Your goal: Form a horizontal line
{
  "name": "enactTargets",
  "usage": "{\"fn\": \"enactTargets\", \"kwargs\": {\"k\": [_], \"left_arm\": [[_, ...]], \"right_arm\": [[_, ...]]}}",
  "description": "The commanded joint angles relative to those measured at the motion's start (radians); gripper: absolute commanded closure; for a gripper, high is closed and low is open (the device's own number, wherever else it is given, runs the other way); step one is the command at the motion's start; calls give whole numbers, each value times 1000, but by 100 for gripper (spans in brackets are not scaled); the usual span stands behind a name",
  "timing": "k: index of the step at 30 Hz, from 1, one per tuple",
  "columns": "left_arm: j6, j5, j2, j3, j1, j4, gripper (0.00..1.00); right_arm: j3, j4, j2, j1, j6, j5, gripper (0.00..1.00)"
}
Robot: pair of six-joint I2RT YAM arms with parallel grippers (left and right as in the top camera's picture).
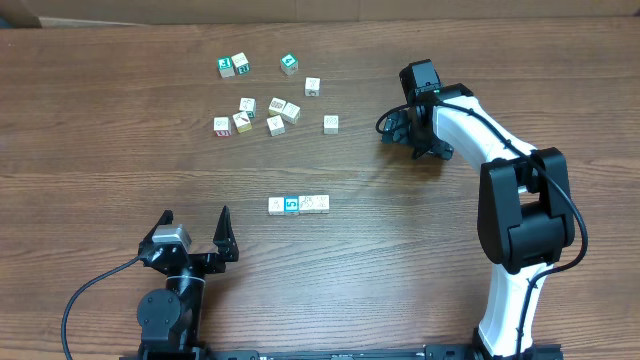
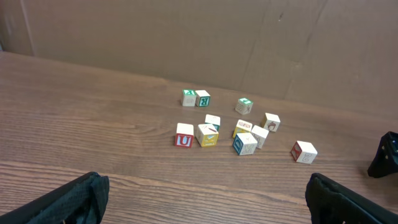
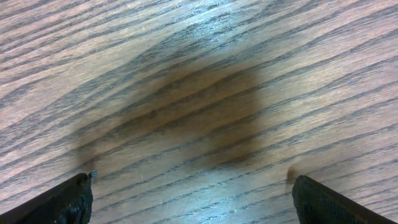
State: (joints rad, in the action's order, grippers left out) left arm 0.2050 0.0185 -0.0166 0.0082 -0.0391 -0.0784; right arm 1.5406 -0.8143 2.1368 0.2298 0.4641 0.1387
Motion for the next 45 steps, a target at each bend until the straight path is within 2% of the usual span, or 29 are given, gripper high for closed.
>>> {"fn": "enactTargets", "kwargs": {"k": [1,8,11,20,25,34,45], "left_arm": [[-26,-10,12,-3,-1,1,0],[-26,-10,12,-3,-1,1,0],[-26,-10,12,-3,-1,1,0],[-26,-10,12,-3,-1,1,0],[-26,-10,12,-3,-1,1,0],[-26,-10,12,-3,-1,1,0],[-26,-10,12,-3,-1,1,0]], "right_arm": [[-3,2,14,2,-1,14,0],[-3,-9,8,2,-2,30,0],[-3,-78,-7,3,-2,20,0],[-20,-96,-153,3,-25,51,0],[-148,64,-271,3,-42,17,0],[-447,480,-474,-5,-253,-204,0],[-647,574,-633,-5,-369,-283,0]]}}
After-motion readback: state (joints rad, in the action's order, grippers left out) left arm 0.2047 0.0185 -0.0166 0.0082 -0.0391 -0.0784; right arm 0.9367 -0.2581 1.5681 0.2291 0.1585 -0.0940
